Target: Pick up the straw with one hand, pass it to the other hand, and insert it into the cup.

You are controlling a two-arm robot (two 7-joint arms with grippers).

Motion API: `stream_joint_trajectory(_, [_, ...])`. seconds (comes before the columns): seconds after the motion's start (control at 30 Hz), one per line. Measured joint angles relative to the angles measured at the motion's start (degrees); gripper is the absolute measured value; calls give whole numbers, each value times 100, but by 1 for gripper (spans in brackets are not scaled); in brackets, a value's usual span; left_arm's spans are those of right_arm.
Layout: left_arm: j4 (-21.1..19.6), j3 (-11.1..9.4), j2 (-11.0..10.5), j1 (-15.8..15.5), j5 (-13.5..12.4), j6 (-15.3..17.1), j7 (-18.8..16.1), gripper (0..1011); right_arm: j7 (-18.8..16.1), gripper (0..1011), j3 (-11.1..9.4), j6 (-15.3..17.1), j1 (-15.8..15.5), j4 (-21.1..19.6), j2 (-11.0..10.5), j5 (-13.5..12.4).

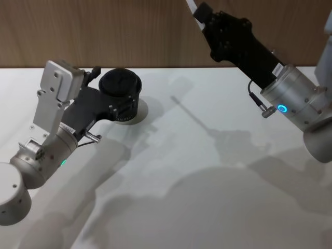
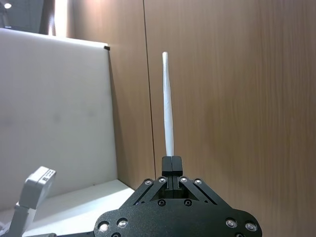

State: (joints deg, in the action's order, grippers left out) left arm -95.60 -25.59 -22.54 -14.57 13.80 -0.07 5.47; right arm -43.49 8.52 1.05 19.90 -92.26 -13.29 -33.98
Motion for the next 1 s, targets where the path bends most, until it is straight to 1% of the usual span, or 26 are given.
stream_joint_trajectory(0.27, [-201,117,8,-13,342,-105,357,1002,-79,0,74,-61,126,182,-10,-51])
stream_joint_trajectory(0.37, [-278,192,46,15,518,-203,482,1001,-105,0,95,-85,166,241,-15,-66])
stream_joint_trajectory(0.5, [-321,261,92,44,668,-297,579,1002,-120,0,109,-94,192,276,-18,-74])
stream_joint_trajectory(0.8, [-320,447,309,79,1165,-587,870,1002,-147,0,138,-118,236,341,-24,-94])
stream_joint_trajectory(0.83, [-282,475,367,70,1264,-638,930,1001,-149,0,141,-120,241,347,-25,-96])
stream_joint_trajectory(0.93, [-217,506,451,39,1393,-697,1015,1001,-153,0,145,-123,249,360,-26,-99])
stream_joint_trajectory(1.0, [-146,528,525,-4,1522,-742,1107,1002,-156,0,148,-125,253,367,-28,-100])
